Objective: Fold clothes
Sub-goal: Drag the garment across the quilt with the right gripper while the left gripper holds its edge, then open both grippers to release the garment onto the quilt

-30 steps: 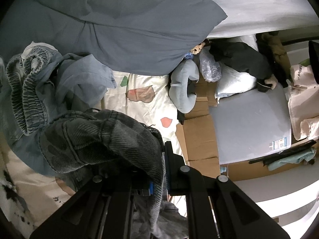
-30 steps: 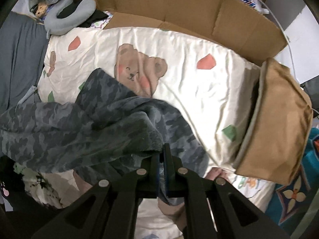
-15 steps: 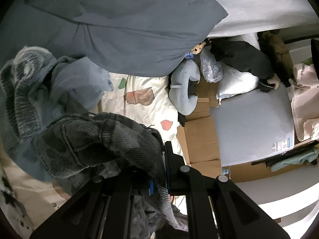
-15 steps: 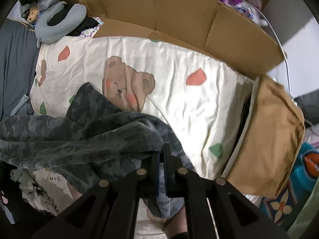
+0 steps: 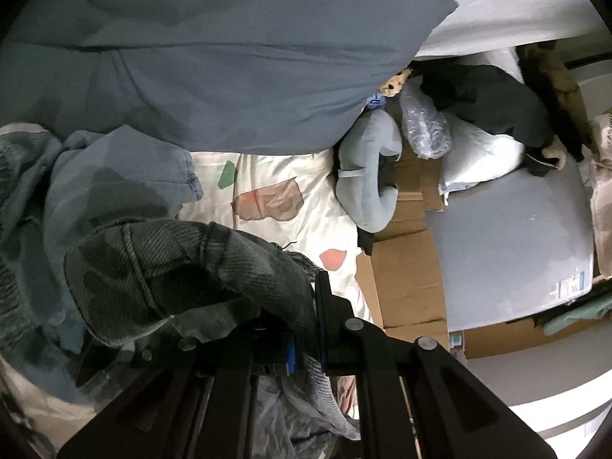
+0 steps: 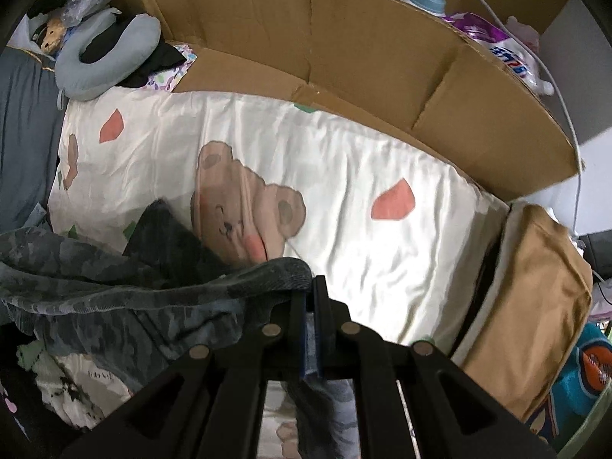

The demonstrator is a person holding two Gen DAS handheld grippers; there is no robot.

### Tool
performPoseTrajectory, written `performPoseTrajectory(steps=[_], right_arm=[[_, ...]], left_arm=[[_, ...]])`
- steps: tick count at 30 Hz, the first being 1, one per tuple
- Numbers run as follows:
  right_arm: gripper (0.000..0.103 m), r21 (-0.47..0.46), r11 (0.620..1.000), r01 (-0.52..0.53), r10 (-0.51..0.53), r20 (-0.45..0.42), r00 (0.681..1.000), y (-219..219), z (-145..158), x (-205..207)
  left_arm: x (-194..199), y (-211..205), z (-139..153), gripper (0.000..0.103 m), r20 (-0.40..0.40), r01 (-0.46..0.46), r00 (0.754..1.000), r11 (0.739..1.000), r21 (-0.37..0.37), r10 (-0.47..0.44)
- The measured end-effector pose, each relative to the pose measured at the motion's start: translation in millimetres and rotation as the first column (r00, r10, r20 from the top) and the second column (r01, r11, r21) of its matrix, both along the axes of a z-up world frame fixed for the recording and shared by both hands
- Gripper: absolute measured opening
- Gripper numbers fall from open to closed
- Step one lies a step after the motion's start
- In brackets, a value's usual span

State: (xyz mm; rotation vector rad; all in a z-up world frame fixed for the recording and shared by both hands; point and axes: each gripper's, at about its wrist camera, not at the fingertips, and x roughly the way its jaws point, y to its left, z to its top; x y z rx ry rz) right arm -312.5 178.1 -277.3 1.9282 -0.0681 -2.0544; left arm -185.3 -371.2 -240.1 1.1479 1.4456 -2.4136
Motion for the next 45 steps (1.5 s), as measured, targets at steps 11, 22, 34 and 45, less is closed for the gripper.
performPoseTrajectory(steps=[11, 22, 34, 45], right_arm=[[0.003, 0.025, 1.000, 0.015, -0.015, -0.030, 0.999, -23, -36, -46], [0.003, -0.009, 0.994, 0.111, -0.112, -0.050, 0.992, -32, -71, -82], [0.003, -0.020, 0.981, 0.194, -0.195, -0.037, 0.980, -28, -114, -113], [0.003, -0.018, 0.982, 0.187, -0.188, -0.054, 0.981, -35, -139, -124]], left_arm=[[-75, -8, -44, 0.007, 0.061, 0.020, 0.998, 0.999, -0.036, -0.017], [-163, -2, -79, 0.007, 0.173, 0.107, 0.981, 0.988, -0.111, -0.087], [-230, 21, -125, 0.007, 0.240, 0.142, 0.965, 0.978, -0.150, -0.103], [-252, 27, -141, 0.007, 0.310, 0.207, 0.940, 0.961, -0.184, -0.143]])
